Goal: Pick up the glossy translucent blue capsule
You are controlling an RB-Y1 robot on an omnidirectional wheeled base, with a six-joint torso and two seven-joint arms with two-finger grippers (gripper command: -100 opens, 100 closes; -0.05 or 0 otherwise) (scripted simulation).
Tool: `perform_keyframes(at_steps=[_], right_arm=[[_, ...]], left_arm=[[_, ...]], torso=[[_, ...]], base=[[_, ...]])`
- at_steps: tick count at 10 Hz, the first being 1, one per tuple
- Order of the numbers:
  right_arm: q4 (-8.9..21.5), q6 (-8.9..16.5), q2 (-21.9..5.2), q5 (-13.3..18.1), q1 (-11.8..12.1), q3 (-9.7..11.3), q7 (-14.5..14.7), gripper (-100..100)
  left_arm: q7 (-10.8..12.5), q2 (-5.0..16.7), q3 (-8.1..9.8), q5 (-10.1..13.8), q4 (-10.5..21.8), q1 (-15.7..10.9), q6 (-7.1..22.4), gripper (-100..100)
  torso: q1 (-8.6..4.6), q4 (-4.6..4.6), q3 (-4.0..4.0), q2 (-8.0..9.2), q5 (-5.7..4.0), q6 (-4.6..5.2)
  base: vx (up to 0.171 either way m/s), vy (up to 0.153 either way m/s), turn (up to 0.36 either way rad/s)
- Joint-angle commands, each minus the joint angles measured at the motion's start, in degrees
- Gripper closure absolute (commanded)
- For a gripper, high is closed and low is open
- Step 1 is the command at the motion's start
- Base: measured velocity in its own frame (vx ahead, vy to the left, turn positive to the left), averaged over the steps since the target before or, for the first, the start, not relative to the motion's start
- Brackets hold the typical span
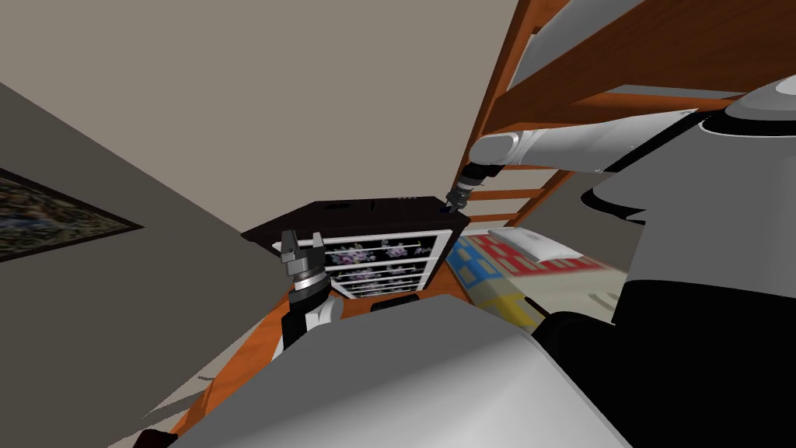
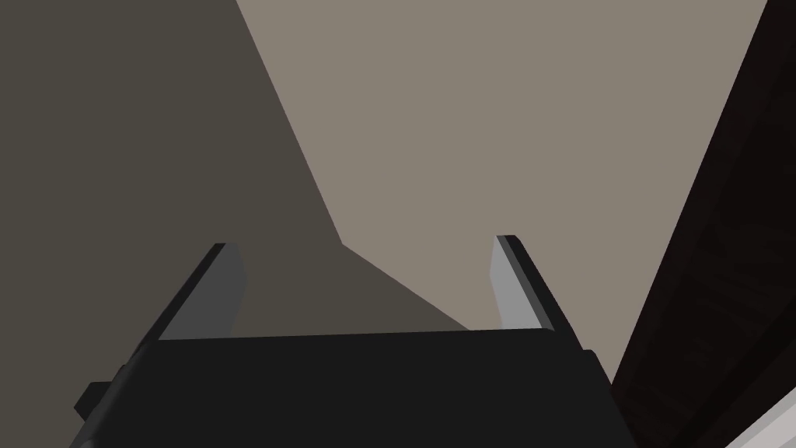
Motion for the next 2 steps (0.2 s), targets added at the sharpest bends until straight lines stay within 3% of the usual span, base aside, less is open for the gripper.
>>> perform_keyframes(at_steps=[1,2], right_arm=[[0.0,0.0,0.0,0.0,0.0,0.0,0.0,100],[0.1,-0.2,-0.1,0.0,-0.1,-0.1,0.0,0]], left_arm=[[0.0,0.0,0.0,0.0,0.0,0.0,0.0,0],[0.0,0.0,0.0,0.0,0.0,0.0,0.0,0]], torso=[[0.0,0.0,0.0,0.0,0.0,0.0],[0.01,-0.02,-0.01,0.0,-0.02,0.0]], base=[[0.003,-0.008,-0.004],[0.0,0.0,0.0]])
